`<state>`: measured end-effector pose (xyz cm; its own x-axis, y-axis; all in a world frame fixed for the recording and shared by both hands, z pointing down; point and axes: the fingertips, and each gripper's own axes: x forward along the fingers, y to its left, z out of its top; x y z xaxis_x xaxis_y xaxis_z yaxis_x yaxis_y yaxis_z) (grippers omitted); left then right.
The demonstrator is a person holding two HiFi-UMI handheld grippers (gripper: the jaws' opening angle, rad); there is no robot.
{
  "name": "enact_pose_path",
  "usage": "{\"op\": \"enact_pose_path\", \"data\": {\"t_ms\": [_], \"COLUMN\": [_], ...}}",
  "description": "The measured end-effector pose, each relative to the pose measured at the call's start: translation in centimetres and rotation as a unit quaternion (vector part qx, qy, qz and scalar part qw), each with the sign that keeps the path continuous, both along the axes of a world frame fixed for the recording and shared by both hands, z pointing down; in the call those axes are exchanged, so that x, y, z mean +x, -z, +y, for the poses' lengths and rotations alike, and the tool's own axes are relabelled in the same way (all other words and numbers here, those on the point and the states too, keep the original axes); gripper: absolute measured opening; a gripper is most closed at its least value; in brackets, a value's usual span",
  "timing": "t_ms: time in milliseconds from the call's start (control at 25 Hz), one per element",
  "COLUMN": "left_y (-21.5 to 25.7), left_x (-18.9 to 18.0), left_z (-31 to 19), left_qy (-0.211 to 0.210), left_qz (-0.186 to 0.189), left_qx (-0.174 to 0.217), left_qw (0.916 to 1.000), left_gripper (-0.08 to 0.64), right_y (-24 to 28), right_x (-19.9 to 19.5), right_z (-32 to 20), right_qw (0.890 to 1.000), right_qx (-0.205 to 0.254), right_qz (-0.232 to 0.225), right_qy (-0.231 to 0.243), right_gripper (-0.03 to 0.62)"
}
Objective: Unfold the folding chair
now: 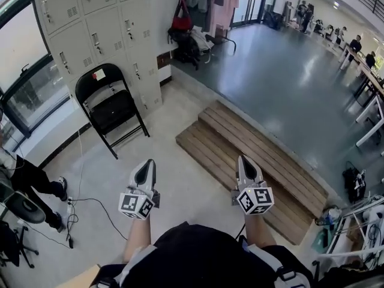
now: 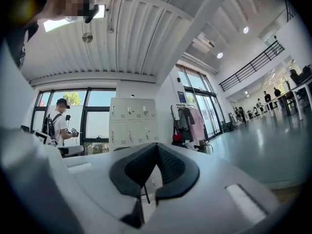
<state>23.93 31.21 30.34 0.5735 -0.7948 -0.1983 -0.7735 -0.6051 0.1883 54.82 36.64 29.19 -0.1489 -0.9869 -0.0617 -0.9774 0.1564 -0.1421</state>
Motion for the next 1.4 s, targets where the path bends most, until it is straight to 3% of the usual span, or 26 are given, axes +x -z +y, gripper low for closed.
{"op": "enact_pose_path", "data": {"t_ms": [280,560,960,1400], "left_y": [0.0,-1.6,0.0,-0.9], "left_x": [-8.3,-13.6,-16.0,-14.6], "left_z": [-1.6,-2.2,-5.5,-8.5], "left_qy": [0.077,0.151,0.253,0.315], "left_qz": [0.001,0.01,0.0,-0.01], "left_qx": [-0.001,-0.025,-0.013,-0.027], "left_qw": [0.9971,0.9882,0.9673,0.9486], "left_gripper": [0.002,0.002,0.002,0.002], "right_y": [-0.3,-1.4,0.5,-2.0], "right_x": [-8.7,-13.7,-17.4,-17.7], "right_z": [-7.1,-12.0,-21.9,-28.5], "right_qw": [0.997,0.989,0.97,0.952], "right_qx": [-0.005,-0.024,0.003,-0.03], "right_qz": [-0.002,0.007,-0.012,-0.016], "right_qy": [0.074,0.145,0.243,0.305], "right_gripper": [0.005,0.005,0.005,0.005]}}
